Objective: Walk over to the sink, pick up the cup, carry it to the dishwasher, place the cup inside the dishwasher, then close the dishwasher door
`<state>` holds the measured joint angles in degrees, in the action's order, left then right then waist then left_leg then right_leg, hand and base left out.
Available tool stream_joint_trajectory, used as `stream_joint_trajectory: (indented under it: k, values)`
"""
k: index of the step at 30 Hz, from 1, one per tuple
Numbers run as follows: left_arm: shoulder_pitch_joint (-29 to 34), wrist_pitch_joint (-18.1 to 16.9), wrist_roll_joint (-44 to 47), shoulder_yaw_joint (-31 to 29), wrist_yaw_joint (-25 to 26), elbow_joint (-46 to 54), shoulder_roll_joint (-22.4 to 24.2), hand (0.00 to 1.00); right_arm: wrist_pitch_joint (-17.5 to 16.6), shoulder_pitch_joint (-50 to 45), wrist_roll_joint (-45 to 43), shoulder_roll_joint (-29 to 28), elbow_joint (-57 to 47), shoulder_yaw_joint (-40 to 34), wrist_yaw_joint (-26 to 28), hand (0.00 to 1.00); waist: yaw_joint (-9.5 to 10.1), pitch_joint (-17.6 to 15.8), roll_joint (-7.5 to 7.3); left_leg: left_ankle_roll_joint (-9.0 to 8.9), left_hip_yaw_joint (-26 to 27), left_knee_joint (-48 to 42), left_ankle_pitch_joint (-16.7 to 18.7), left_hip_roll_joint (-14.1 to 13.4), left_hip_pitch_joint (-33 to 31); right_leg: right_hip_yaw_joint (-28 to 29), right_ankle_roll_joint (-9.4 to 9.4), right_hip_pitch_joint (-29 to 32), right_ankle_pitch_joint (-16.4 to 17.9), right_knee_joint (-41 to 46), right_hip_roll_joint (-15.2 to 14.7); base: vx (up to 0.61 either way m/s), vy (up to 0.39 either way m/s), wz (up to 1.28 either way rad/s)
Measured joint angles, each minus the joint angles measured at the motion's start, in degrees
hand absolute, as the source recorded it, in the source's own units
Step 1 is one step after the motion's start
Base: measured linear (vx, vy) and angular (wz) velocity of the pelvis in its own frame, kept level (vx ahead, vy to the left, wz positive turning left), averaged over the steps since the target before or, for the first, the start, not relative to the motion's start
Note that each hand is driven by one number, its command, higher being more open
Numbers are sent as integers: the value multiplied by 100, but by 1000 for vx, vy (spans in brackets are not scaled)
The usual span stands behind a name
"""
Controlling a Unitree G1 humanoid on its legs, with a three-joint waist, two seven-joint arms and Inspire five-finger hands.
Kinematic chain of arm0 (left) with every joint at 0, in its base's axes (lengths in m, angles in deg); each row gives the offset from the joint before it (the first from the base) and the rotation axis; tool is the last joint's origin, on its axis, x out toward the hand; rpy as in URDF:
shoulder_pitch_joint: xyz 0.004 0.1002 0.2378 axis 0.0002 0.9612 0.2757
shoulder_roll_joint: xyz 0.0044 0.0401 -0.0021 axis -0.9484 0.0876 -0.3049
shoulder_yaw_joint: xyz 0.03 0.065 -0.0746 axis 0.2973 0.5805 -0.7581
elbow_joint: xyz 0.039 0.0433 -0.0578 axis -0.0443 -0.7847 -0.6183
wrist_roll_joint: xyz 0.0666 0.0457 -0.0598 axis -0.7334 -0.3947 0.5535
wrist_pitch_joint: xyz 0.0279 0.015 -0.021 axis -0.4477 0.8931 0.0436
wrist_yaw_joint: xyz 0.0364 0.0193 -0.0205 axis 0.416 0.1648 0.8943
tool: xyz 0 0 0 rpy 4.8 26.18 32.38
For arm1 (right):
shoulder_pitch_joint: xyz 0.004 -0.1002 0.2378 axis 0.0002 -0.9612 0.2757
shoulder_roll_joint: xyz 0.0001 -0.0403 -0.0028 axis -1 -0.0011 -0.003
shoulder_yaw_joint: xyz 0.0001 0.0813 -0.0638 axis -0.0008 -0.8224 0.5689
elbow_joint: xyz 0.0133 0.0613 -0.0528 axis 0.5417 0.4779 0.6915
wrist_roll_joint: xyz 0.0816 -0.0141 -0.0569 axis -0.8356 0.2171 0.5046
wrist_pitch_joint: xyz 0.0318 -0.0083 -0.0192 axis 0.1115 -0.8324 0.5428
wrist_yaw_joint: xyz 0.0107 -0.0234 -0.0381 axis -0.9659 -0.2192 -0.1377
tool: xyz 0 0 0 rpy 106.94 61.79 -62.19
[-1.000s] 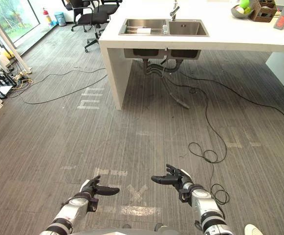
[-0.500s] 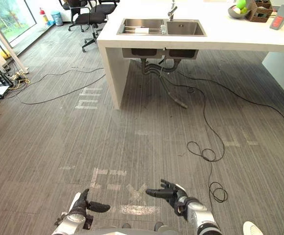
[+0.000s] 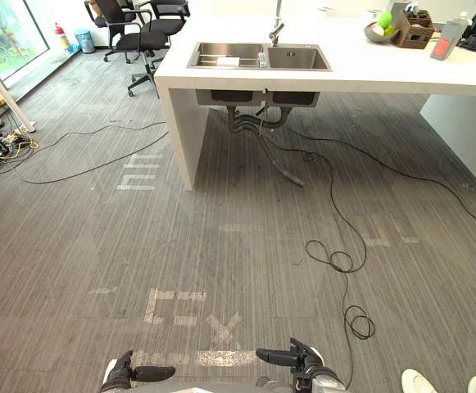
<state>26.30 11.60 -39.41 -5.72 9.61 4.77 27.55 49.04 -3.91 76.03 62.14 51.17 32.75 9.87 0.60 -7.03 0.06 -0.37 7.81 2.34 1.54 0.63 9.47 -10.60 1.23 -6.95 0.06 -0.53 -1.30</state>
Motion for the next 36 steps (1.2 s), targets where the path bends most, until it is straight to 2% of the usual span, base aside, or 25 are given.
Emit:
stream_joint_trajectory:
  k: [4,5,6,7,8,9,10,13,14,15,16,17,19,21,22,23,26,27,29,30,31,32,33,34,36]
  values:
    - [-19,-133,203,7,-176,-107,-32,100,-5,62,-5,-95,65,-177,-18,100,5,-12,-41,27,13,26,2,25,0,-9,50,243,250,504,-81,0,0,0]
    - [-23,-135,264,14,-229,-105,-50,100,-5,74,-14,-94,64,-178,-19,100,4,-21,-56,48,13,15,12,40,3,-35,108,335,366,754,-131,-18,29,4]
    - [-46,-139,388,25,-362,-97,-108,100,-5,117,-55,-76,60,-178,-22,100,4,-61,-102,164,16,-58,57,64,-1,-113,320,597,586,1383,-251,-46,56,-1]
    - [-83,-141,478,24,-491,-73,-118,100,-5,203,-59,-53,52,-180,-29,100,14,-99,-112,294,46,-155,109,66,-35,-206,397,970,667,2159,-369,-53,58,-5]
    - [-117,-143,527,26,-560,-59,-130,100,-5,268,-84,-50,51,-178,-35,100,23,-121,-113,336,46,-237,139,77,-60,-272,350,1180,694,2631,-472,-75,55,-4]
    - [-216,-138,711,23,-713,-35,-246,100,-14,404,-242,-37,23,-185,-62,100,23,-276,-273,414,40,-412,221,190,-57,-429,32,1655,716,3899,-860,-60,33,5]
    - [-270,-133,802,23,-757,-16,-296,100,-21,460,-319,-19,23,-208,-68,100,21,-337,-349,476,11,-506,297,257,-54,-463,-112,1822,626,4369,-1064,-42,30,12]
    - [-443,-98,1203,24,-830,271,-296,100,-96,553,-715,66,1,-327,-106,100,7,-558,-421,535,-229,-845,519,307,13,-260,-168,2232,-14,5364,-1236,59,14,40]
    - [-545,-49,1277,35,-890,393,-221,100,-105,550,-738,58,-85,-333,-105,100,-37,-636,-395,564,-351,-898,553,259,49,-93,79,2286,417,4934,-1051,107,-12,39]
    - [-666,7,1285,74,-904,403,-189,100,-103,548,-738,47,-165,-328,-110,100,-51,-677,-377,542,-421,-937,586,217,39,11,120,2287,476,4294,-915,101,-26,38]
    - [-739,39,1288,87,-910,412,-167,100,-103,548,-739,35,-224,-328,-115,100,-61,-696,-374,521,-463,-961,611,196,25,82,130,2280,467,3799,-825,149,-86,38]
    - [-840,137,1315,93,-894,548,-114,100,-102,539,-777,21,-341,-324,-126,100,-125,-705,-376,462,-573,-1036,689,155,-22,230,282,2193,316,2376,-645,221,-148,38]
    - [-839,208,1377,132,-866,775,-64,100,-102,497,-957,25,-434,-335,-167,100,-150,-730,-384,359,-657,-1221,912,149,-2,294,384,2071,59,1174,-606,224,-160,27]
    - [-816,324,1399,127,-866,820,-31,100,-46,398,-964,22,-487,-345,-173,100,-149,-738,-405,218,-728,-1428,1242,152,134,293,450,1875,-21,738,-652,273,-231,15]
    - [-803,387,1397,127,-867,818,14,100,45,389,-1011,33,-491,-437,-167,100,-165,-753,-338,74,-793,-1508,1451,25,243,214,482,1855,-362,923,-581,350,-285,21]
    - [-803,415,1393,129,-869,817,36,100,83,370,-1066,33,-509,-475,-170,100,-179,-752,-271,9,-836,-1508,1521,-57,265,200,465,1906,-386,1084,-517,392,-291,28]
    - [-628,390,1354,132,-869,672,140,100,196,172,-1165,42,-499,-679,-145,100,-213,-581,67,-117,-898,-1328,1832,-617,488,-72,-9,2199,-128,1952,-134,473,-297,17]
    - [-590,316,1366,132,-868,471,182,100,197,122,-1163,33,-466,-791,-150,100,-216,-496,138,-232,-881,-1691,1759,-714,443,-160,-396,2197,120,2129,-33,479,-270,7]
    - [-568,216,1382,116,-871,351,292,100,187,113,-1163,131,-445,-849,-158,100,-271,-481,164,-435,-800,-3297,1368,-761,-269,-199,-466,2034,367,2221,-28,456,-275,10]
    - [-567,55,1410,125,-855,352,318,100,154,76,-1153,220,-464,-835,-171,100,-293,-451,230,-609,-668,-4553,713,-897,-846,-224,-525,1836,532,2157,14,541,-270,6]
    - [-524,-114,1410,123,-791,470,340,100,135,60,-1147,297,-465,-815,-183,100,-283,-431,296,-582,-570,-5945,141,-1146,-1544,-218,-671,1571,657,1975,163,562,-232,-1]
    - [-500,-163,1419,120,-742,591,335,100,122,78,-1147,330,-465,-810,-183,100,-273,-442,353,-533,-571,-6608,185,-1209,-1869,-202,-740,1402,695,1890,246,469,-147,-18]
    - [-494,-246,1460,93,-679,818,315,100,87,132,-1151,359,-468,-811,-183,100,-261,-556,381,-365,-625,-7527,324,-1138,-2370,-151,-883,1048,754,1746,340,438,-126,-33]
    - [-491,-272,1538,68,-632,991,311,100,52,152,-1157,368,-475,-813,-183,100,-177,-655,327,-355,-669,-7731,447,-868,-2790,-47,-904,744,782,1626,375,416,-113,-45]
    - [-444,-282,1576,66,-625,1208,324,100,-6,176,-1157,385,-485,-792,-179,100,47,-724,313,-430,-570,-7084,575,-544,-3159,239,-919,420,820,1469,424,370,-50,-79]
